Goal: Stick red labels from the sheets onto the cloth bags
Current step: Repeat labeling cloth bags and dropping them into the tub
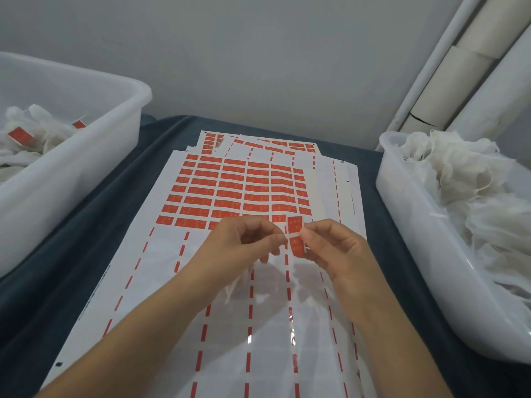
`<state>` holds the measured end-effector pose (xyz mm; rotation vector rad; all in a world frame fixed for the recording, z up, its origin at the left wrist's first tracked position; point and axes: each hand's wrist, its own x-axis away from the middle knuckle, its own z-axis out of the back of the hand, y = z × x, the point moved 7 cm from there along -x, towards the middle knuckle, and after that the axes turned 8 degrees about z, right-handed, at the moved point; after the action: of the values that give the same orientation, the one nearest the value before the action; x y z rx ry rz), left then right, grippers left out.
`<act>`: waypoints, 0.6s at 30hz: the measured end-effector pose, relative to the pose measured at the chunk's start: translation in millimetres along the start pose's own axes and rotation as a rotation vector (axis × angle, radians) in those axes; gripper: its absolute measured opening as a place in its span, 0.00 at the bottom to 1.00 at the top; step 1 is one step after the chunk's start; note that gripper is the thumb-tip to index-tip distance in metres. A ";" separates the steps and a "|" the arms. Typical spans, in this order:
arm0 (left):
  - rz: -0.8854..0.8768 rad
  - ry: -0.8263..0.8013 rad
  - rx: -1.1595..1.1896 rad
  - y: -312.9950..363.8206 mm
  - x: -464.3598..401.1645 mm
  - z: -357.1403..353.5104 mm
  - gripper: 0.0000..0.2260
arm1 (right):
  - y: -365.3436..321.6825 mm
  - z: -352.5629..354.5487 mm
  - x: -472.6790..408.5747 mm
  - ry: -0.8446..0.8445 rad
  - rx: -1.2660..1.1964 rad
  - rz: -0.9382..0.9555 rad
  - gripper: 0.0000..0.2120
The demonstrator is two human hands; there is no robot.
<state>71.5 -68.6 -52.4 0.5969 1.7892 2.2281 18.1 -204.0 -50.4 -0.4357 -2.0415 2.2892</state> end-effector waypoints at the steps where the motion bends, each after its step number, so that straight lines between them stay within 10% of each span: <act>1: 0.004 0.011 0.013 -0.3 0.0 0.4 0.06 | 1.4 0.3 0.1 0.007 -0.028 -0.015 0.08; 18: -0.004 -0.001 0.037 0.9 1.3 -2.5 0.06 | -0.6 0.4 0.2 0.055 0.066 0.017 0.10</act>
<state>69.3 -70.4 -51.8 0.6009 1.8336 2.1962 17.7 -204.2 -49.9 -0.5088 -1.9382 2.3192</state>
